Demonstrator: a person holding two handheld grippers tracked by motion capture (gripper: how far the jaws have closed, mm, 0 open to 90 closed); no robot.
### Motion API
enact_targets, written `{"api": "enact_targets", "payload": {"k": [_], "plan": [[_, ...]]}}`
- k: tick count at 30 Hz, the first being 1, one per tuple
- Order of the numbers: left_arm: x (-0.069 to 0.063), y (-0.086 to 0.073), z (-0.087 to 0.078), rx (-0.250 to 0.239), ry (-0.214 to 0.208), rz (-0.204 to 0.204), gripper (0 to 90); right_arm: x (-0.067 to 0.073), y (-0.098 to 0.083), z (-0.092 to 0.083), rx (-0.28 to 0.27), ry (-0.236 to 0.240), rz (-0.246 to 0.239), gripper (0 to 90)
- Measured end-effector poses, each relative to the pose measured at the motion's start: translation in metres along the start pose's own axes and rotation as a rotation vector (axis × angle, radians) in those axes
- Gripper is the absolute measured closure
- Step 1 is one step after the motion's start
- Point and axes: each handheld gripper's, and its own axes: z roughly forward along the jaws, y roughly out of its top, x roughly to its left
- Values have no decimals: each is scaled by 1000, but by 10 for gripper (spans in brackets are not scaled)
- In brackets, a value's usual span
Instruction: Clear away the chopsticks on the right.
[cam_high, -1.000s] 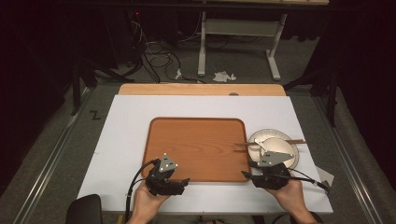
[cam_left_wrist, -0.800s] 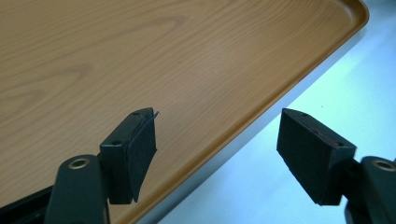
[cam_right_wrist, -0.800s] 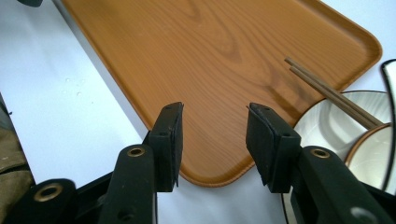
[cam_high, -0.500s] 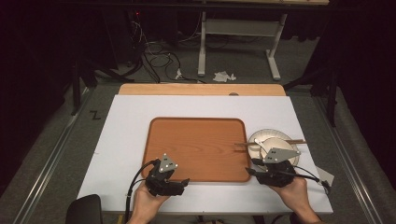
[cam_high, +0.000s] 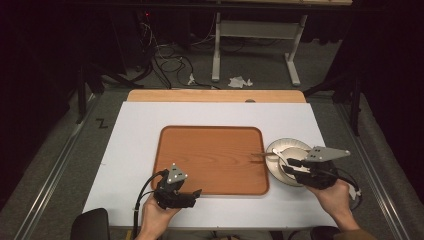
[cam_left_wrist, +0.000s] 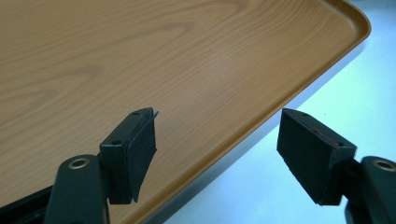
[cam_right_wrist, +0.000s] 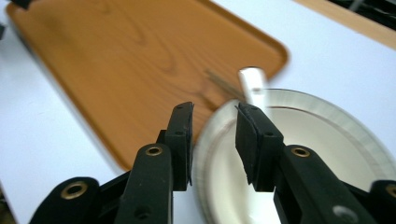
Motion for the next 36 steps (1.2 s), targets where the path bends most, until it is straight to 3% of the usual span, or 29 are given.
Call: {"api": "enact_targets", "payload": {"k": [6,11,21,36], "plan": [[0,-1,-1,-12,9,-6,278,-33,3,-14,1,-48,42,704],[0,-1,0,-8,8,-8,276,-49,6,-16,25,-80,45,721],[-2,-1,3,11,3,3,276,-85,8,1,106,-118,82,740],[-3,-1,7,29,-8,10,276,-126,-19,20,252,-173,182,744]]}}
